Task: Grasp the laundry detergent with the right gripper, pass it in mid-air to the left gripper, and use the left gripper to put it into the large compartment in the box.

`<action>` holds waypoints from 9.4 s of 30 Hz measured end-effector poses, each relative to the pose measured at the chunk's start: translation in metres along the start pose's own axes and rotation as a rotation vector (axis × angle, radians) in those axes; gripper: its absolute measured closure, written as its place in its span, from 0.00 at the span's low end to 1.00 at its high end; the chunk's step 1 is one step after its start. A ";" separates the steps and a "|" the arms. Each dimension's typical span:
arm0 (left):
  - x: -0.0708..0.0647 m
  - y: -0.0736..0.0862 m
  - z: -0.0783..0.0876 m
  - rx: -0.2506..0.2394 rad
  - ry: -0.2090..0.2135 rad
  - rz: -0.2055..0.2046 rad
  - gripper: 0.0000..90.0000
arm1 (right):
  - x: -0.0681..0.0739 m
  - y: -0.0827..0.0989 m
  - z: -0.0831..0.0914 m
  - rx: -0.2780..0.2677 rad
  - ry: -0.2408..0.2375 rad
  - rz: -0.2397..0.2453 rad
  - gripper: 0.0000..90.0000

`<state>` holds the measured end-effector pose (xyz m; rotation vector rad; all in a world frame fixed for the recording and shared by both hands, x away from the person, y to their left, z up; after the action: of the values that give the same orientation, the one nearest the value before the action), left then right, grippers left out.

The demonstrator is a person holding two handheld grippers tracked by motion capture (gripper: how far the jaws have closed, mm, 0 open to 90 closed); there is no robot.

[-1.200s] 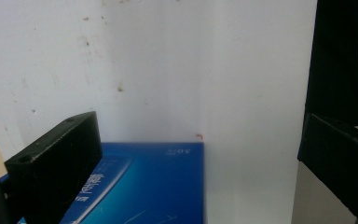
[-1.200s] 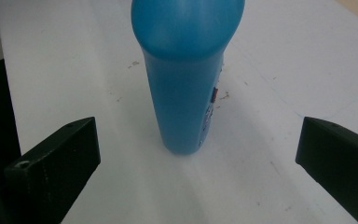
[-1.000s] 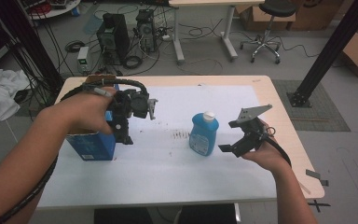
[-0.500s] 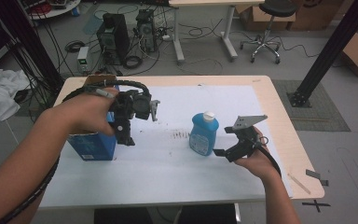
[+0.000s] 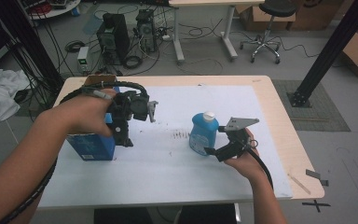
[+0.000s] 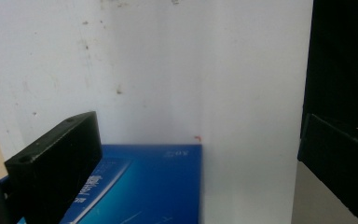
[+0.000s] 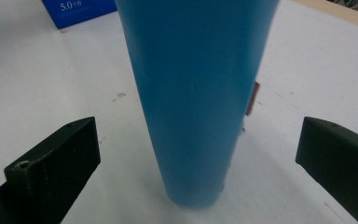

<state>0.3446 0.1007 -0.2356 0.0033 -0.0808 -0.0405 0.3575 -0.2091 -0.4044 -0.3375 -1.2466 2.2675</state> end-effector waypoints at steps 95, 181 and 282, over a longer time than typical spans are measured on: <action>-0.004 -0.003 -0.009 0.018 -0.003 -0.003 0.00 | 0.013 0.014 -0.037 -0.223 0.124 -0.041 0.43; -0.021 -0.028 0.010 0.023 0.041 -0.025 0.00 | 0.079 -0.060 -0.058 -0.212 -0.500 0.310 0.51; -0.027 -0.030 -0.023 0.072 0.023 0.052 0.27 | 0.124 -0.082 -0.113 -0.246 -0.541 0.306 0.51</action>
<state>0.3183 0.0717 -0.2613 0.0732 -0.0595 0.0147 0.3324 -0.0245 -0.3929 0.0116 -1.8642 2.5663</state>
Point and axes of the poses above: each handheld gripper's, and its own axes: z roughly backward along the jaws, y roughly out of its underside, x roughly to its left, the point moved 1 cm from there along -z, roughly forward along the jaws, and after that the axes turned 2 degrees about y, right-handed, at the moved point
